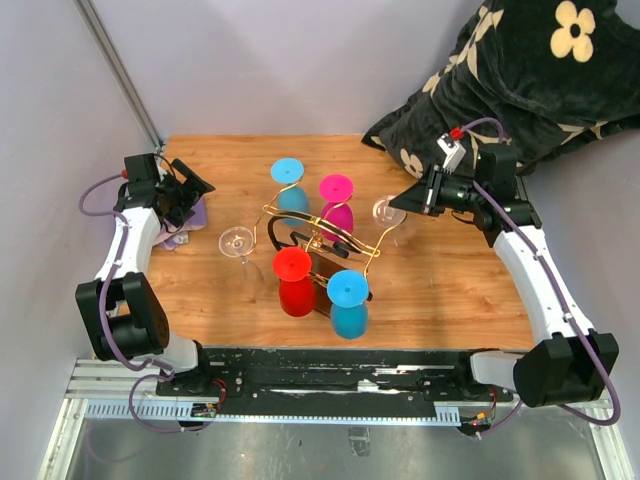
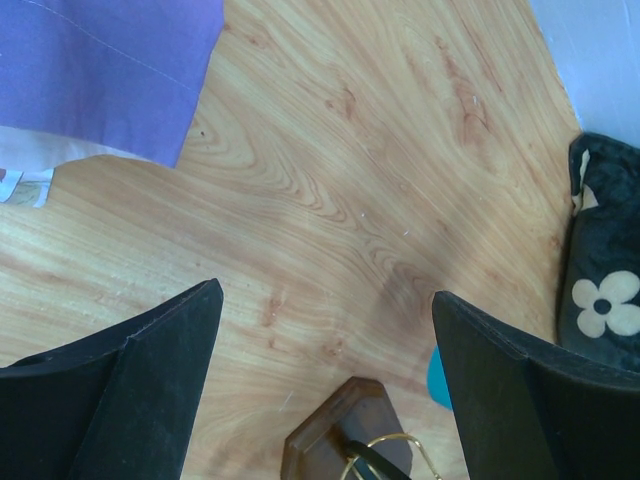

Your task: Take the wine glass off the wine glass rack

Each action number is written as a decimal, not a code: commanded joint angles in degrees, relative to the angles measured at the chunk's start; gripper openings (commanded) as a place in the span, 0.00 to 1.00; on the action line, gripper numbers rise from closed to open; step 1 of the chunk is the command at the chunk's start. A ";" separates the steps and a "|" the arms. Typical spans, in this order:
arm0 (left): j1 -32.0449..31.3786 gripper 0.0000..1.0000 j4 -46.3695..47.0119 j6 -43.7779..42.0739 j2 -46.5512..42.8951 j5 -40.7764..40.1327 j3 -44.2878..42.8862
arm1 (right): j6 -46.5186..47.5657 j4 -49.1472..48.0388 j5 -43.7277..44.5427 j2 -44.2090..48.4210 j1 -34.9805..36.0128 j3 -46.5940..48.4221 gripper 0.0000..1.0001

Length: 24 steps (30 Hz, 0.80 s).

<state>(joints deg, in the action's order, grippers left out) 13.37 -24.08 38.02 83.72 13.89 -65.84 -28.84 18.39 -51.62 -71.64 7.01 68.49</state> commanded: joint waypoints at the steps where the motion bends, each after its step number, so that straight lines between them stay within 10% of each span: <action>1: -0.09 0.92 0.38 0.60 -1.35 1.40 0.48 | 0.67 1.09 -3.15 1.85 -0.85 -1.26 0.01; 24: -0.08 0.91 0.15 0.25 -3.14 2.37 1.99 | -12.56 -7.32 -14.47 11.99 -13.15 -9.53 0.01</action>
<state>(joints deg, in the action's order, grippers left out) 13.37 -24.12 38.46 82.43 15.11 -64.79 -39.22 14.13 -61.04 -62.63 -5.39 60.31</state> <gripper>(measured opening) 0.915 0.039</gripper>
